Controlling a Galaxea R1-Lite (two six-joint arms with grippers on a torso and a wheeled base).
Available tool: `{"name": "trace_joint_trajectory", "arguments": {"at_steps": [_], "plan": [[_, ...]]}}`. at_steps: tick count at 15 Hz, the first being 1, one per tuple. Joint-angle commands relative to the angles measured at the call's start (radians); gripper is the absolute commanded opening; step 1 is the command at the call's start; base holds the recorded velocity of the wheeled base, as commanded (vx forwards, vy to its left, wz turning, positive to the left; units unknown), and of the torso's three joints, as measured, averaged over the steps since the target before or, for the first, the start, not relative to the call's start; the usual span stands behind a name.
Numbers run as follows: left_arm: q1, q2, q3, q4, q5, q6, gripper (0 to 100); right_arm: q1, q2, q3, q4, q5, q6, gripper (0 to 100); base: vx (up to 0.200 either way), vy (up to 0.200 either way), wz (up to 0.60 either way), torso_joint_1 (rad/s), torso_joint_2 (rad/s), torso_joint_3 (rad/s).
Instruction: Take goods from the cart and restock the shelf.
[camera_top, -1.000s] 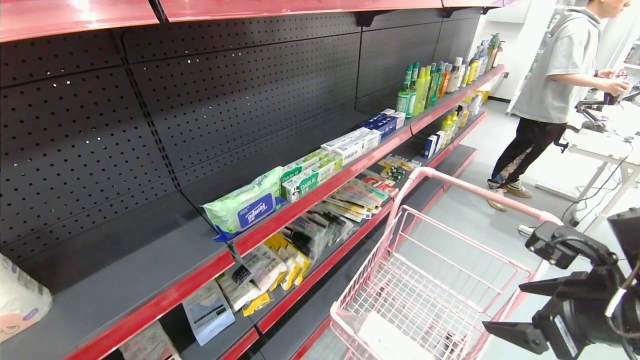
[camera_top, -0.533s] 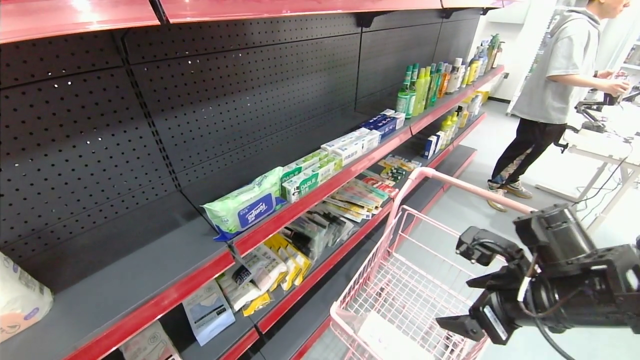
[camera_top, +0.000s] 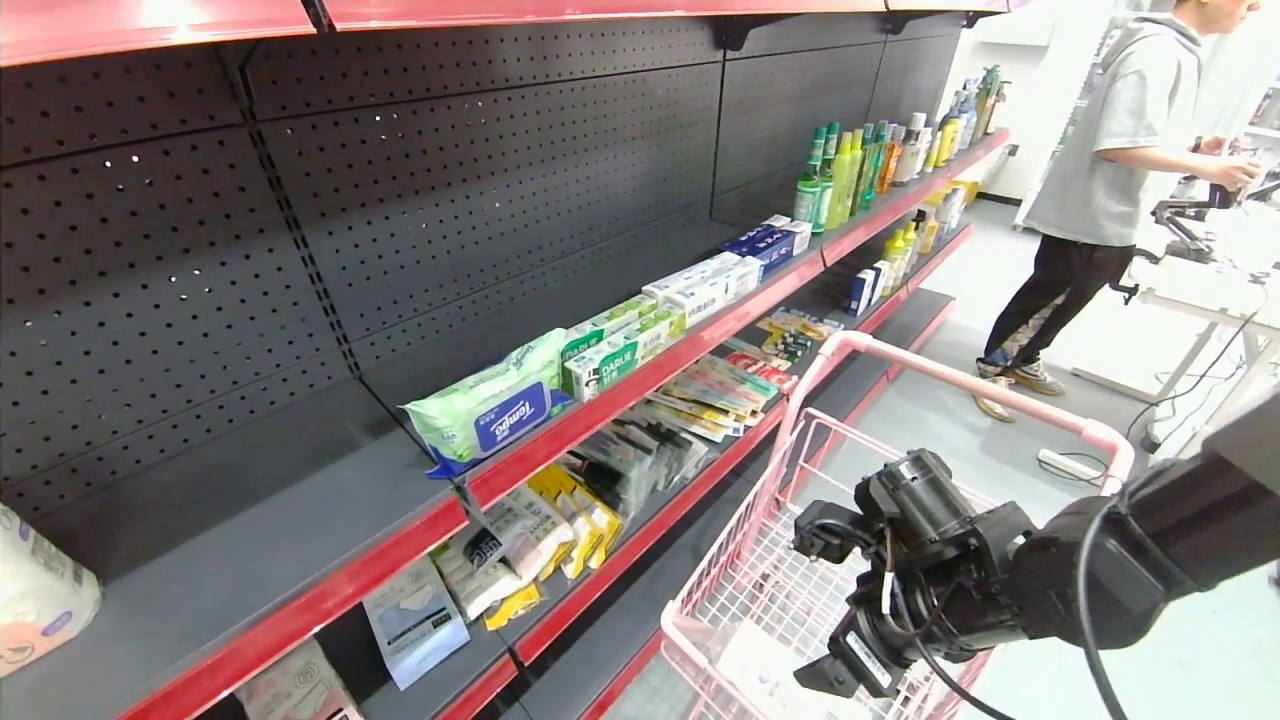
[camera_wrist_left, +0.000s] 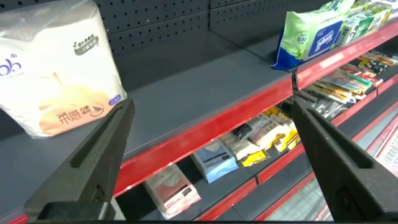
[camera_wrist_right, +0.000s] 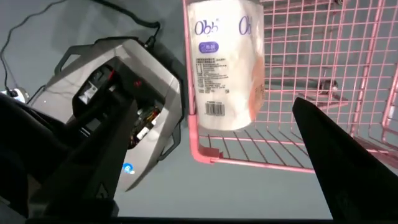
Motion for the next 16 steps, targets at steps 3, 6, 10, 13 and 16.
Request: {"name": "trace_joint_trajectory", "arguments": {"at_steps": [3,6,10,13,16], "plan": [[0.001,0.001,0.0,0.0,0.0,0.0,100,0.029,0.112,-0.034,-0.001,-0.009,-0.001,100,0.0,0.0,0.0,-0.1,0.22,0.116],[0.001,0.001,0.0,-0.002,0.0,0.0,100,0.053,0.177,-0.092,0.0,-0.029,-0.001,100,0.0,0.0,0.0,-0.111,0.24,0.136],[0.001,0.001,0.0,0.0,0.0,0.0,100,0.067,0.227,-0.123,-0.001,-0.065,-0.048,100,0.0,0.0,0.0,-0.143,0.31,0.174],[0.001,0.001,0.0,-0.002,0.0,0.0,100,0.07,0.25,-0.136,-0.001,-0.076,-0.048,100,0.0,0.0,0.0,-0.147,0.35,0.19],[0.001,0.001,0.0,-0.002,0.0,0.0,100,0.064,0.258,-0.164,0.0,-0.078,-0.05,100,0.0,0.0,0.0,-0.134,0.32,0.176]]}}
